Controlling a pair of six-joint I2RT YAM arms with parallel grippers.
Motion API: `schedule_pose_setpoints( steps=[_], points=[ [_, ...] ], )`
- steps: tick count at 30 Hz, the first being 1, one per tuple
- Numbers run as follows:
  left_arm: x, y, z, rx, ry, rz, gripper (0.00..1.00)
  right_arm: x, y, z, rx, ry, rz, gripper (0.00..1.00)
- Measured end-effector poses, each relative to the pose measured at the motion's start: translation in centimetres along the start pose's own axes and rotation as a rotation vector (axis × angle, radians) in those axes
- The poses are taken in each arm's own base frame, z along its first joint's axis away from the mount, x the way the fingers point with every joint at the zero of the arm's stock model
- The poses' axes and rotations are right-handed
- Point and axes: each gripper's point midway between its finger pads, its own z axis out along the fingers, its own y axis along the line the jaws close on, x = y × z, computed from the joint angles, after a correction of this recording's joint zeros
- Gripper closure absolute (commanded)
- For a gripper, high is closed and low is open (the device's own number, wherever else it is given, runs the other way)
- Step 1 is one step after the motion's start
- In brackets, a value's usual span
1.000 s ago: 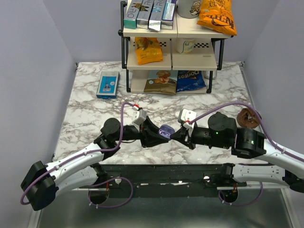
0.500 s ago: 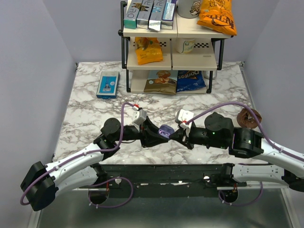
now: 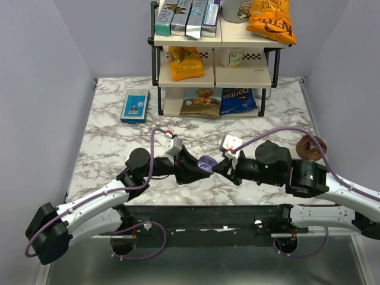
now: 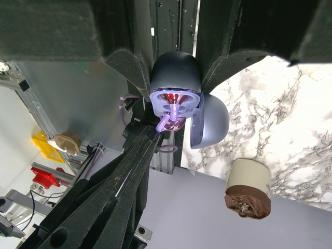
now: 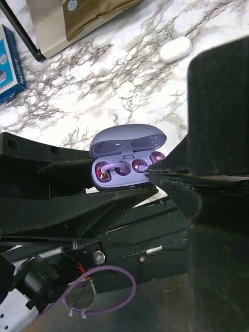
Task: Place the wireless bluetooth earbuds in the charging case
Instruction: Adjust the earbud with the charging case, then close the charging case.
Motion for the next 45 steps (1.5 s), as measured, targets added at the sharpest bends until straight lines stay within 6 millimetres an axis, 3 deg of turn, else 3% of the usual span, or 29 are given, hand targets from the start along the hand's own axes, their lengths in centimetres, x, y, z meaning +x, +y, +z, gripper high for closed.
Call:
schedule_pose_setpoints(
  steps=[12,13,17,20,26,33,38,45],
  points=[
    [-0.3,-0.4,-0.2,0.012,-0.015,0.01,1.0,0.4,-0.7,0.2,0.039,0.018,0.003,0.89],
    [-0.3,-0.4,-0.2,0.012,-0.016,0.01,1.0,0.4,-0.7,0.2,0.039,0.018,0.003,0.87],
    [-0.4,-0.5,-0.2,0.016,-0.022,0.016,1.0,0.1,-0.7,-0.2,0.04,0.004,0.009,0.63],
    [-0.7,-0.7,-0.2,0.021,-0.032,0.028,1.0,-0.5,-0.8,-1.1,0.042,-0.031,0.02,0.59],
    [-0.8,-0.7,-0.2,0.023,-0.036,0.031,1.0,-2.3,-3.2,-2.8,0.173,-0.101,0.074,0.62],
    [-0.8,-0.8,-0.1,0.027,-0.037,0.033,1.0,-1.6,-6.8,0.1,0.32,-0.012,0.178,0.66],
    [-0.9,-0.8,-0.1,0.028,-0.038,0.035,1.0,0.2,-6.3,2.1,0.293,0.073,0.188,0.66],
    [-0.9,-0.8,-0.1,0.029,-0.041,0.043,1.0,-0.1,-4.8,2.3,0.201,0.066,0.186,0.66]
  ],
)
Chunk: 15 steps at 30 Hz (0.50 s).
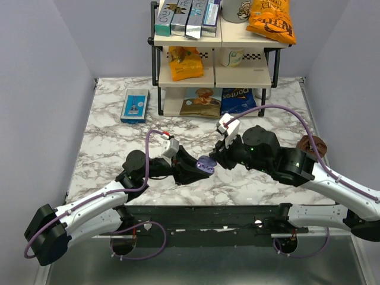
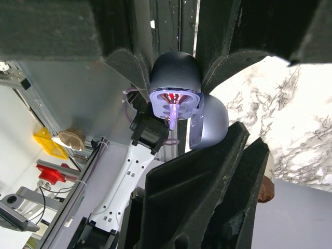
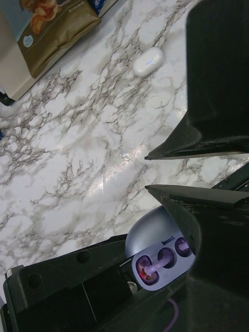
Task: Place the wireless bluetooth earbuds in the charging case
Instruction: Close the charging case.
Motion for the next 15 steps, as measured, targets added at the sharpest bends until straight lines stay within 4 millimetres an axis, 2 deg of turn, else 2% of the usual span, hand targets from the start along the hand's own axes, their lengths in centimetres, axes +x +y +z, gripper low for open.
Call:
schedule_pose_setpoints(
  steps=[15],
  points=[
    [0.1,-0.1,0.1,0.003,0.002,0.008,1.0,0.0,1.8,-1.0,-0.121,-0.017,-0.017,0.66]
  ],
)
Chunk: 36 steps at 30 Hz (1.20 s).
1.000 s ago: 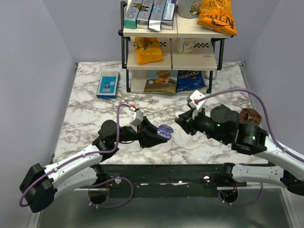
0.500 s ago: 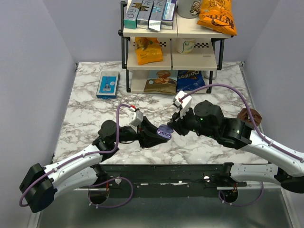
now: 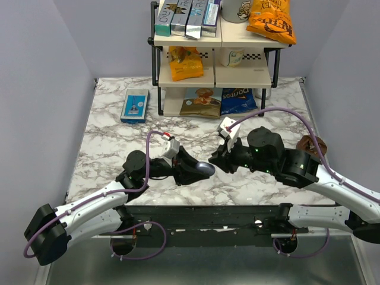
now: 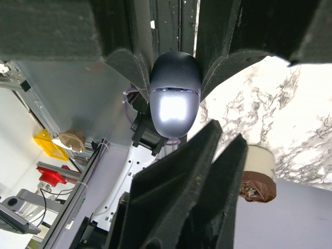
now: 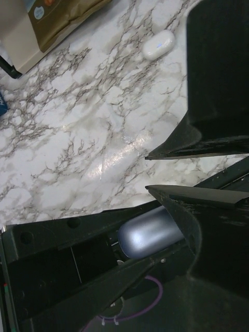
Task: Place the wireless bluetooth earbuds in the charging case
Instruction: Close the charging case, then place the charging case at the center of the board.
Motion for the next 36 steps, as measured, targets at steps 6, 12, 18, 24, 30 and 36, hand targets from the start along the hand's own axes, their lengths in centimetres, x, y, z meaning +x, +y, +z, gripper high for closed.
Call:
schedule_pose_setpoints(
  steps=[6,12,18,24,30,36],
  points=[
    [0.0,0.1,0.0,-0.003,0.0,0.005,1.0,0.3,0.4,0.1,-0.021,0.006,0.001,0.55],
    [1.0,2.7,-0.1,-0.136,0.018,-0.025,1.0,-0.4,-3.7,-1.0,0.18,-0.04,0.122,0.45],
    [4.1,11.4,-0.4,-0.515,0.1,-0.167,1.0,1.7,-10.1,-1.7,0.422,-0.053,0.324,0.43],
    [8.9,20.3,-2.0,-0.828,0.218,-0.335,1.0,6.1,-10.2,-0.5,0.444,0.033,0.374,0.42],
    [11.5,26.1,-2.6,-0.955,0.27,-0.418,0.94,6.4,-10.0,-0.8,0.433,0.01,0.382,0.42],
    [13.6,29.6,-3.6,-1.026,0.282,-0.49,0.88,6.2,-9.9,-0.8,0.423,-0.006,0.379,0.42]
  ],
)
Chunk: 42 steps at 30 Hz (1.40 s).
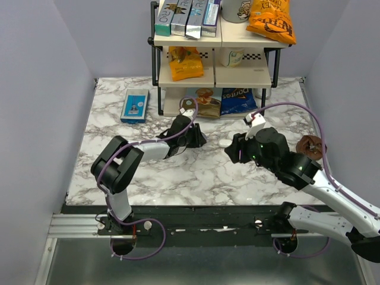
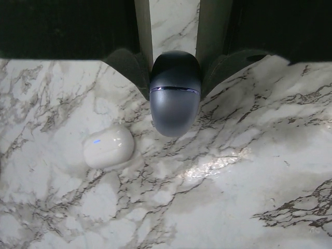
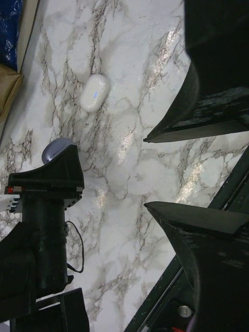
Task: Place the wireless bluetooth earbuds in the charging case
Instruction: Place the charging case at the center of the board.
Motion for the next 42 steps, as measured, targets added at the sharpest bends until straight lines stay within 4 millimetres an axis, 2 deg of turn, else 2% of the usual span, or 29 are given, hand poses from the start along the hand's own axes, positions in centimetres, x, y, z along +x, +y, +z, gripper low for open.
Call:
schedule_pose_setpoints(
  steps=[2,6,15,26,29,30,32,37,42],
  points=[
    [0.5,0.8,0.6,-0.018,0.016,-0.018,0.85,0.1,0.0,0.0,-0.001,0.001,-0.002,0.42],
    [1.2,1.8,0.9,-0.041,0.038,-0.039,0.7,0.1,0.0,0.1,-0.001,0.002,-0.008,0.41],
    [1.8,2.4,0.7,-0.064,0.065,-0.047,0.57,0.1,0.0,0.2,-0.002,0.001,-0.012,0.41],
    [1.9,3.7,0.4,-0.094,0.084,-0.058,0.47,0.4,-0.1,0.3,0.0,0.004,-0.017,0.41],
    [1.8,3.8,0.0,-0.095,0.084,-0.055,0.4,0.5,-0.2,0.3,0.0,0.005,-0.017,0.41],
    [1.8,3.9,-0.1,-0.096,0.083,-0.055,0.26,0.5,-0.2,0.3,0.0,0.004,-0.017,0.4],
    [1.9,4.3,-0.8,-0.106,0.085,-0.055,0.01,0.5,-0.2,0.2,-0.001,0.002,-0.017,0.4],
    [0.6,4.3,-4.2,-0.128,0.074,-0.04,0.01,0.5,-0.3,-0.2,-0.005,-0.01,-0.014,0.4],
    [-2.6,4.3,-10.5,-0.196,-0.052,-0.019,0.01,0.6,-0.4,-0.6,-0.009,-0.025,-0.011,0.4]
  ],
)
